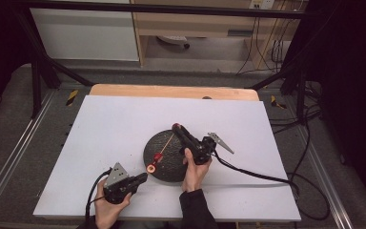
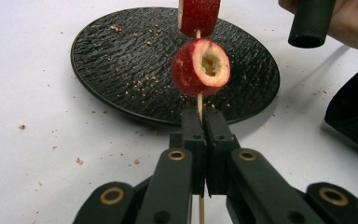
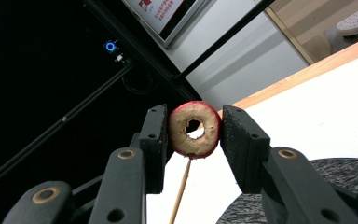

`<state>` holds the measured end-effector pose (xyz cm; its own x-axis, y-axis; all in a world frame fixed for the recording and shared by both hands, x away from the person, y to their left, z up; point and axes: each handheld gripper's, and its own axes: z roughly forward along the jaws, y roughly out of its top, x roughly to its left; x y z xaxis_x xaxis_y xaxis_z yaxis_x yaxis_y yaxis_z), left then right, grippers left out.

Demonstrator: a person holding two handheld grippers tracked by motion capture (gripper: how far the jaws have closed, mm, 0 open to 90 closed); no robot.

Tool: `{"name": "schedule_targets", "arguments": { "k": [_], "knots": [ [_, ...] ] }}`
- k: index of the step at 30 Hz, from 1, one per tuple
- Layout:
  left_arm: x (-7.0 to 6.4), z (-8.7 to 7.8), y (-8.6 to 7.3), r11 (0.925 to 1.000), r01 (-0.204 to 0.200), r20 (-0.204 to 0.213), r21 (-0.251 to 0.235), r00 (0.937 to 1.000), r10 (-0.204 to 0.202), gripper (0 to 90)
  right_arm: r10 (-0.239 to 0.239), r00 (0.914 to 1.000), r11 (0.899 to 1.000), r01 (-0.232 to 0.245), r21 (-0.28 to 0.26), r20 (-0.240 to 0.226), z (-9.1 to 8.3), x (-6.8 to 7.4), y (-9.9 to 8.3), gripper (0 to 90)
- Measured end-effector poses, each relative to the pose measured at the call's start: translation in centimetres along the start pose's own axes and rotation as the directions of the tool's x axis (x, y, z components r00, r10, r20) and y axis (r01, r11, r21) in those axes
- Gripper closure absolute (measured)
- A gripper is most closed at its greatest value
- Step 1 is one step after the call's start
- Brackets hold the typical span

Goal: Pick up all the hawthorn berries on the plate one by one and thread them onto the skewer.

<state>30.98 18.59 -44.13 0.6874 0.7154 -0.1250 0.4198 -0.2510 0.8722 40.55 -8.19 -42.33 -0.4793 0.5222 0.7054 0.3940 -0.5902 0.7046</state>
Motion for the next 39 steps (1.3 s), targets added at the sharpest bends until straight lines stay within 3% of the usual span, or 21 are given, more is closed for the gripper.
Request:
{"name": "schedule_targets", "arguments": {
  "k": [6,27,33,39],
  "knots": [
    [-0.5,0.4,0.4,0.9994,0.02,-0.014,-0.027,0.9997,-0.02,88.2,0.011,0.9999,1.0,-0.011,-0.01,-0.005,0.0,0.0,-0.3,62.3],
    [-1.3,1.5,1.2,0.9967,0.07,-0.029,-0.039,0.997,-0.072,88.4,0.022,0.9996,0.998,-0.023,-0.062,-0.016,0.0,0.0,-0.3,62.7],
    [-1.8,1.9,1.7,0.9957,0.079,-0.028,-0.048,0.9964,-0.08,88.4,0.033,0.9993,0.998,-0.034,-0.044,-0.016,0.2,0.0,-0.8,62.7],
    [-1.4,2.1,2.3,0.9943,0.093,-0.023,-0.052,0.9953,-0.094,88.4,0.026,0.9994,0.999,-0.027,-0.032,-0.023,0.0,0.1,-0.9,62.7]
  ]
}}
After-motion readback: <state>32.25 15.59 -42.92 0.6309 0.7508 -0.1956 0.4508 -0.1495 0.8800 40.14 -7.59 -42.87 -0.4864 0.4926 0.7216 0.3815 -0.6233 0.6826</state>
